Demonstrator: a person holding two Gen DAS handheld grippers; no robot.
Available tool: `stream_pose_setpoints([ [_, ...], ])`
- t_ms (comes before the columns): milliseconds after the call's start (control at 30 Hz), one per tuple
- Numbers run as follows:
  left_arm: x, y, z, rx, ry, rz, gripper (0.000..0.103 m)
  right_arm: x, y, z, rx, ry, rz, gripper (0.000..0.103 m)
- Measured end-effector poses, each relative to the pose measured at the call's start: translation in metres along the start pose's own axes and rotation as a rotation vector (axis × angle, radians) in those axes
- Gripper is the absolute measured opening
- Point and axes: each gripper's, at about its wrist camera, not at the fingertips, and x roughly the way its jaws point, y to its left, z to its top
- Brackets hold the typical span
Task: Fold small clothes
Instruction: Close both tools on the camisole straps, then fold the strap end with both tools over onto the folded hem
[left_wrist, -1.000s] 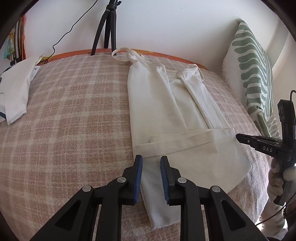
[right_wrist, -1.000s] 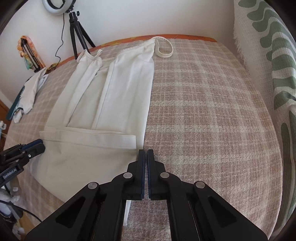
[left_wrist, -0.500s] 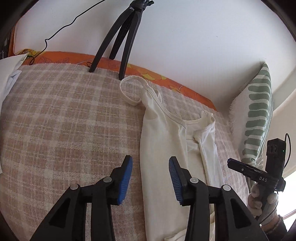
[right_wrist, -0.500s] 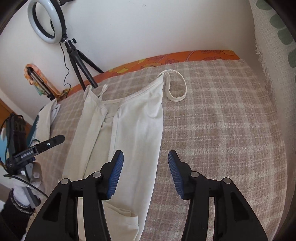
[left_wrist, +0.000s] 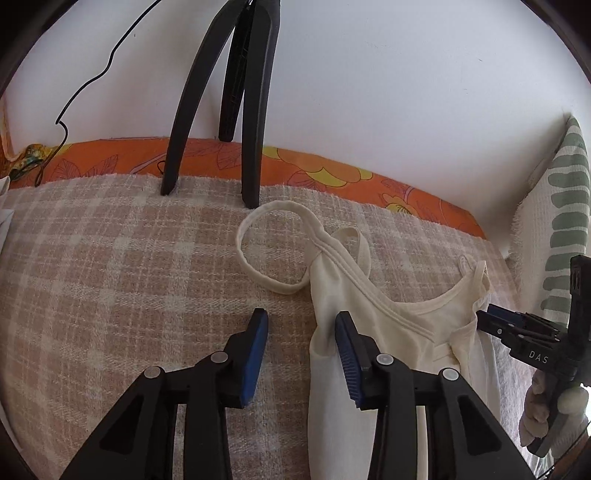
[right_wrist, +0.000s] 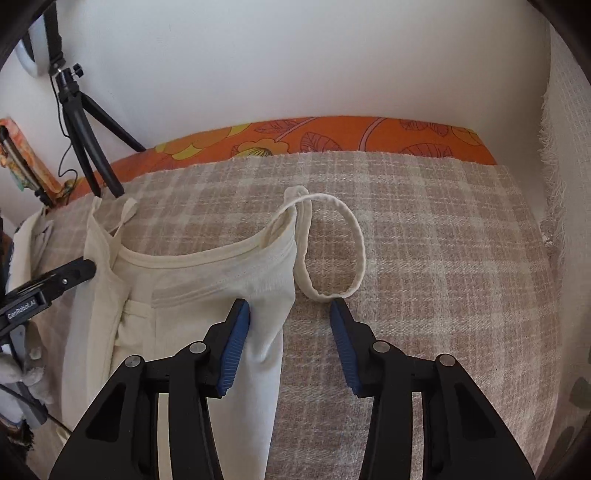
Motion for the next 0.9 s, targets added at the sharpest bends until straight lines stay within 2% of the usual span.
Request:
stream_pose_setpoints([
  [133, 0.008, 0.000, 0.007, -0.019, -0.007, -0.019, 0.043, 0.011, 0.004, 0.009, -0.014, 0.006, -0.003, 0.045],
  [233, 0.013, -0.004, 0.014, -0.013, -0.010, -0.007, 0.038, 0.016, 0.005, 0.014, 0.006, -0.009, -0.001, 0.045],
  [300, 0.018, -0.009, 0.017, -0.001, -0.006, 0.003, 0.022, 0.018, 0.006, 0.016, 0.014, -0.016, -0.004, 0.045],
  [333, 0.021, -0.010, 0.017, 0.006, 0.000, 0.001, 0.013, 0.018, 0.008, 0.016, 0.008, -0.020, -0.010, 0.039],
  [367, 0.022, -0.012, 0.017, 0.009, -0.001, -0.002, 0.006, 0.018, 0.010, 0.015, -0.002, -0.021, -0.001, 0.023],
  [400, 0.021, -0.014, 0.017, 0.012, -0.002, -0.009, 0.005, 0.019, 0.014, 0.016, -0.010, -0.014, 0.020, 0.015],
  [467, 0.017, -0.017, 0.015, 0.025, -0.007, -0.017, 0.003, 0.018, 0.021, 0.016, -0.037, -0.015, -0.013, 0.009],
  [533, 0.007, -0.019, 0.013, 0.034, -0.019, -0.042, 0.003, 0.015, 0.027, 0.014, -0.063, -0.029, -0.025, 0.009],
  [700, -0.026, -0.021, 0.008, 0.051, -0.045, -0.080, 0.003, -0.015, 0.013, 0.001, 0.021, -0.084, 0.056, 0.008],
  [900, -0.059, -0.031, -0.007, 0.066, -0.072, -0.115, 0.003, -0.055, 0.008, -0.018, 0.037, -0.137, 0.105, 0.008],
])
